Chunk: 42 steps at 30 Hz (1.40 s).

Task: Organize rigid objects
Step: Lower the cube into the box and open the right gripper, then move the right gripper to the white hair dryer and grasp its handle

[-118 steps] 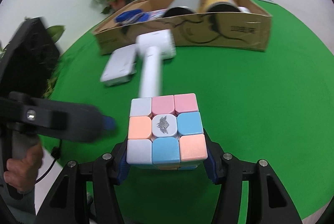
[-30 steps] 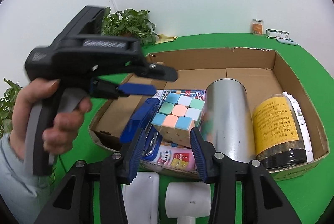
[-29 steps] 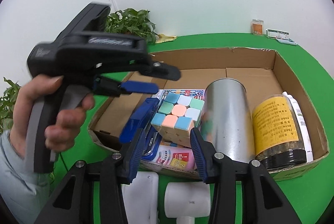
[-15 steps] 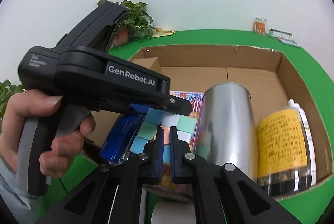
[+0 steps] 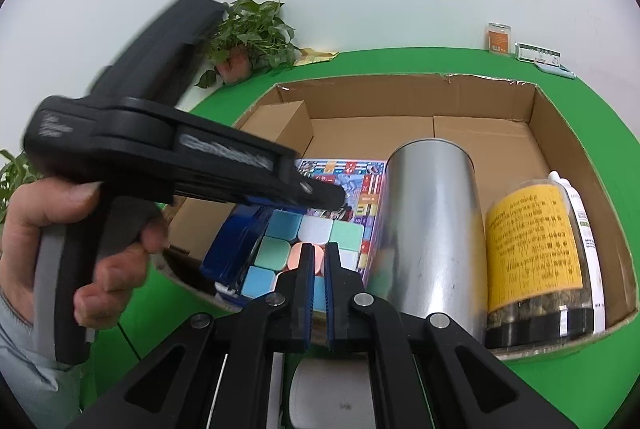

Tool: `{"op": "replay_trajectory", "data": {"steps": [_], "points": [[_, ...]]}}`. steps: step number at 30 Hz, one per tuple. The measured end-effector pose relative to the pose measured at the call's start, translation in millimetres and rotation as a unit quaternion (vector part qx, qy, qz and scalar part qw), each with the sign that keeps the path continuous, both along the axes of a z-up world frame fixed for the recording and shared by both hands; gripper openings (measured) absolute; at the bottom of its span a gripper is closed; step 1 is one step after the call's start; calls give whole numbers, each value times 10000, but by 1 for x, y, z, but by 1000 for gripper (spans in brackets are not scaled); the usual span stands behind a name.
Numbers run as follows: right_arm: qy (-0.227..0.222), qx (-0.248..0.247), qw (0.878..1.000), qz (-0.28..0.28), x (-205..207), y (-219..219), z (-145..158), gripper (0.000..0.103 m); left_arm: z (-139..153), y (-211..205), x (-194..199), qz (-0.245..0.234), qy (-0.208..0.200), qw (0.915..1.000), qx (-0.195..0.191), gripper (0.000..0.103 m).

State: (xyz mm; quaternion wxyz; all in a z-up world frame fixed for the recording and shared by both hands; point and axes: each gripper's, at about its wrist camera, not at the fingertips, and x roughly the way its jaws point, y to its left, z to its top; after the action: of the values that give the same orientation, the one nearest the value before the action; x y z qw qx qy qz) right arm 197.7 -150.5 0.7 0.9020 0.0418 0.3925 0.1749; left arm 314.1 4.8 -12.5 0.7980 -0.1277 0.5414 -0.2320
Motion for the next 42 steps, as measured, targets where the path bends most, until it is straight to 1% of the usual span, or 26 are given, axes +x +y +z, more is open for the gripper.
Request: {"op": "replay_trajectory", "data": {"steps": [3,5,6,9,12,14,15,16,18,19,22,24,26,28,30,32,34,36,38,39,40,41,42], "points": [[-25,11,10000,-83,6,-5,-2,3,6,-1,-4,-77,-157,9998,28,30],[-115,-114,9997,-166,4,-6,-3,3,6,-8,-11,-232,-269,9990,272,30],[-170,-198,9995,-169,1,-4,-3,3,3,-12,-14,-294,-279,9981,454,30],[-288,-455,9984,-176,-9,2,-2,4,-4,-11,-15,-129,-280,9970,715,29],[-424,-684,9965,-209,-18,6,0,4,-3,-10,-15,-102,-358,9954,878,27],[-466,-642,9966,-204,-23,6,1,4,0,-8,-16,-120,-338,9964,763,27],[-509,-693,9961,-194,-24,7,0,4,3,-6,-17,-126,-382,9972,625,27],[-533,-740,9957,-180,-25,9,0,4,10,-1,-20,-134,-475,9980,405,27],[-581,-768,9952,-177,-25,9,-2,4,17,-1,-24,-213,-614,9974,321,27],[-579,-776,9952,-176,-25,9,-3,4,18,-4,-28,-329,-675,9964,390,27],[-575,-778,9951,-181,-23,11,-4,4,11,-13,-32,-499,-614,9949,622,27],[-601,-800,9947,-226,-20,10,-6,4,7,-14,-31,-462,-560,9949,693,28],[-598,-804,9946,-264,-17,7,-5,4,8,-12,-34,-417,-589,9948,720,28],[-486,-860,9945,-342,-18,4,-4,5,10,-10,-36,-347,-645,9939,821,28],[-484,-752,9952,-385,-23,-1,-5,5,8,-7,-37,-342,-608,9947,757,28],[-704,-782,9937,-374,-32,-1,0,5,7,-6,-36,-323,-575,9955,681,28],[-808,-752,9935,-283,-39,2,3,5,6,-8,-37,-353,-567,9957,649,28],[-705,-670,9951,-187,-39,5,3,5,8,-8,-39,-351,-569,9957,639,28],[-667,-625,9956,-206,-41,4,4,8,14,-6,-44,-254,-686,9942,786,28],[-684,-611,9955,-253,-44,2,6,24,19,-7,-48,-216,-817,9930,820,28],[-746,-588,9950,-313,-50,-2,9,62,31,-3,-61,-176,-1115,9904,797,29],[-854,-543,9941,-395,-58,-8,12,85,40,1,-70,-125,-1324,9880,785,38],[-1022,-467,9924,-504,-68,-15,15,101,48,5,-81,-30,-1531,9851,779,48]]}}
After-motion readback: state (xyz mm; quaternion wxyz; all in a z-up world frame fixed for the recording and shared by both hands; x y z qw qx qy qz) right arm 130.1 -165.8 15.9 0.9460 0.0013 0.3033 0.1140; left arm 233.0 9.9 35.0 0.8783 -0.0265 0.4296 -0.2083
